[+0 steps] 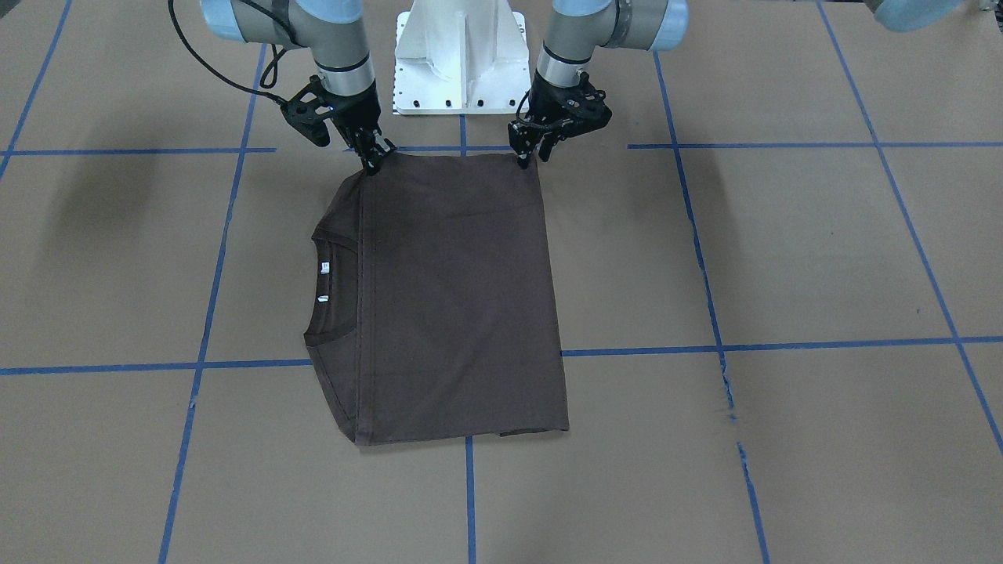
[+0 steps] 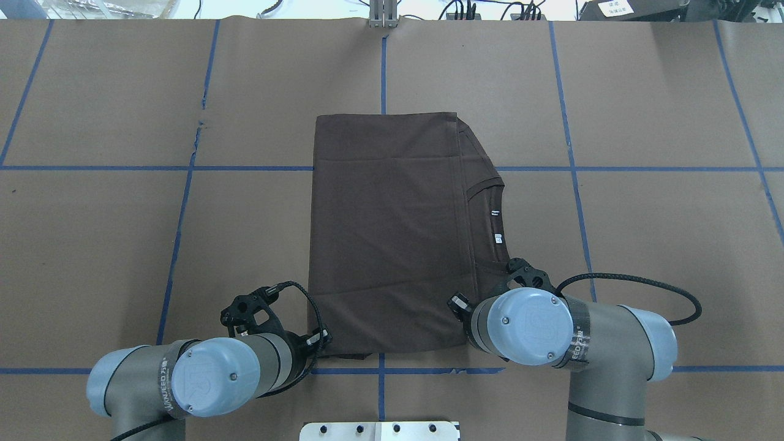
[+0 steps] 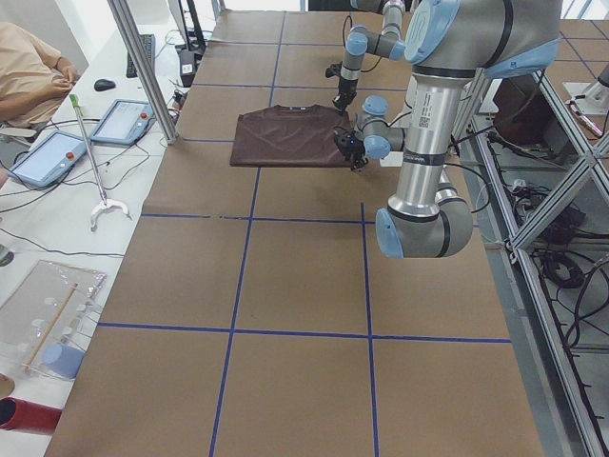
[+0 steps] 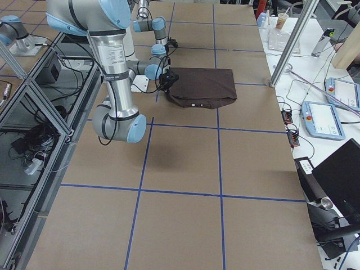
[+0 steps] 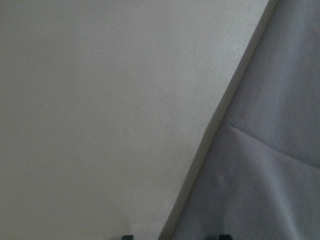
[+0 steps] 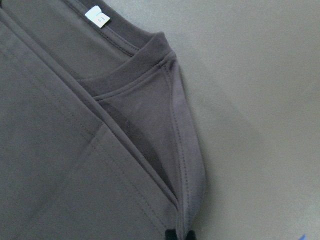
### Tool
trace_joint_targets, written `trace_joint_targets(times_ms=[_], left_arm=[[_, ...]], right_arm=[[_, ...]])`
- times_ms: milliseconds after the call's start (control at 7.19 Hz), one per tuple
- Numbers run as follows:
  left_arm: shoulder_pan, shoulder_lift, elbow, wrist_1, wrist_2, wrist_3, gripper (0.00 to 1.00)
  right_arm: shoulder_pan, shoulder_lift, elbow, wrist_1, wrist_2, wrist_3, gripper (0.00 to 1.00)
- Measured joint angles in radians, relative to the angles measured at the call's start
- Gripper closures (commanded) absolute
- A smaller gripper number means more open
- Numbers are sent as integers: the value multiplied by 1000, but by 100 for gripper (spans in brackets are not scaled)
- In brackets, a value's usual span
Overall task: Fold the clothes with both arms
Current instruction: 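Lower the left gripper to the other near corner of the shirt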
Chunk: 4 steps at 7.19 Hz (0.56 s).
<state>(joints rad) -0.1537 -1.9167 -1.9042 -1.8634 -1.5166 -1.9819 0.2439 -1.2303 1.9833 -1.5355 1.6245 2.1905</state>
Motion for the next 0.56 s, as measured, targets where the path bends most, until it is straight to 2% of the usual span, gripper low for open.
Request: trace_joint_targets(times_ms=[139, 556], left_arm=[[2, -3, 0, 0, -1, 0, 100], [6, -9, -9, 2, -2, 1, 100]], right_arm=[[0, 0, 2, 0, 0, 0, 100], [1, -1, 8, 0, 0, 0, 100]])
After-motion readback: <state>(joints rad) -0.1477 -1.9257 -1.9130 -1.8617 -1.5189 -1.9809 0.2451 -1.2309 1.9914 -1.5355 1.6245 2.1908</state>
